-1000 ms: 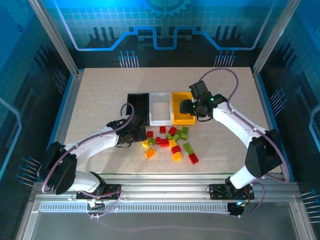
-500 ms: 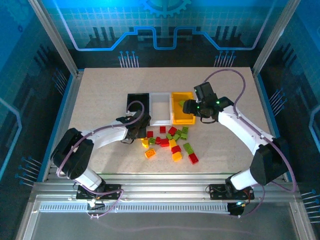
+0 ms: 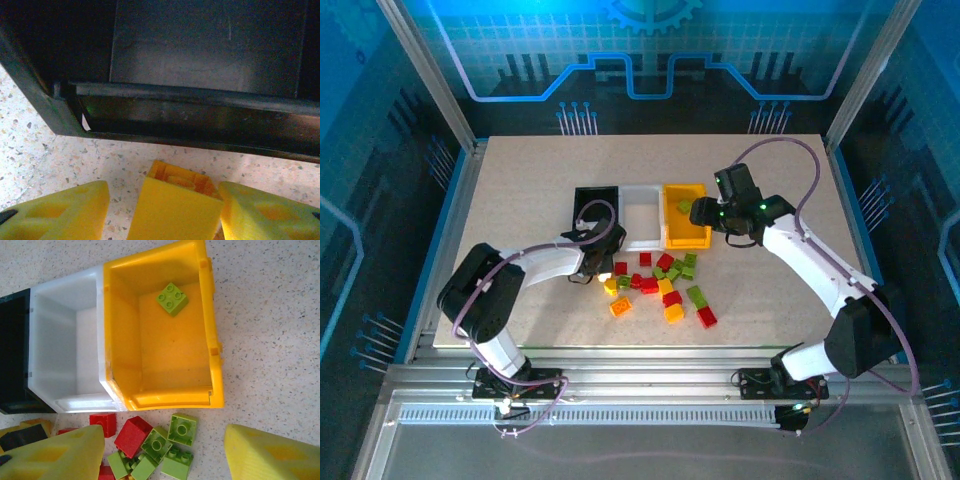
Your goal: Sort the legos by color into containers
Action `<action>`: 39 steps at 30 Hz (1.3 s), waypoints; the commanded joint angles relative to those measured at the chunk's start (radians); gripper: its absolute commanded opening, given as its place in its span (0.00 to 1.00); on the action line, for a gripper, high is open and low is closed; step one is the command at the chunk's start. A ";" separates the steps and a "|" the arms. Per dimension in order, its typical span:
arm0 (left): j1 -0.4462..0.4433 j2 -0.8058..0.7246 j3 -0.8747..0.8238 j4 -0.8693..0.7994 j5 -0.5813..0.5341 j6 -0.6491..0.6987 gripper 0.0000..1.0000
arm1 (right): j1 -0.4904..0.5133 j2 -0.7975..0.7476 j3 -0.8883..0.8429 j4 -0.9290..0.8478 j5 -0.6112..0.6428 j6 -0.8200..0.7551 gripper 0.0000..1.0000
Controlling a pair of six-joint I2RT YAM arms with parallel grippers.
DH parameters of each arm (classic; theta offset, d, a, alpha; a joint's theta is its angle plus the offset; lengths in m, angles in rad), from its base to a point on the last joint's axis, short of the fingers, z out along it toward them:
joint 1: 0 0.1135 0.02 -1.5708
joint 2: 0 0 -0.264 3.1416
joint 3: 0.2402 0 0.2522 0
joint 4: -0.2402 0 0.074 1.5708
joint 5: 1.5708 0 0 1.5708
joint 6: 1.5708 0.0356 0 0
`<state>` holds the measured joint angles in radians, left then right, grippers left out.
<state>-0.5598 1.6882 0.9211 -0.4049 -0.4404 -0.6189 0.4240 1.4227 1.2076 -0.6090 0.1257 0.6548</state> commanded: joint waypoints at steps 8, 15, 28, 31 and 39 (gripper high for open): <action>0.007 -0.035 -0.053 -0.015 -0.007 -0.001 0.44 | -0.010 -0.024 -0.001 -0.008 0.021 0.025 0.66; -0.013 -0.163 -0.084 -0.069 -0.008 -0.020 0.29 | -0.011 -0.026 0.006 -0.021 0.025 0.025 0.65; 0.106 -0.208 0.195 -0.150 0.057 -0.003 0.25 | -0.015 -0.025 -0.029 -0.014 0.016 0.042 0.65; 0.124 -0.100 0.300 -0.130 0.045 0.023 0.25 | -0.014 -0.037 -0.035 -0.026 0.017 0.037 0.65; 0.166 0.132 0.494 -0.166 0.015 0.059 0.29 | -0.016 -0.100 -0.076 -0.069 -0.006 0.029 0.66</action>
<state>-0.4129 1.7889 1.3697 -0.5381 -0.4049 -0.5922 0.4225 1.3628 1.1507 -0.6346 0.1268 0.6800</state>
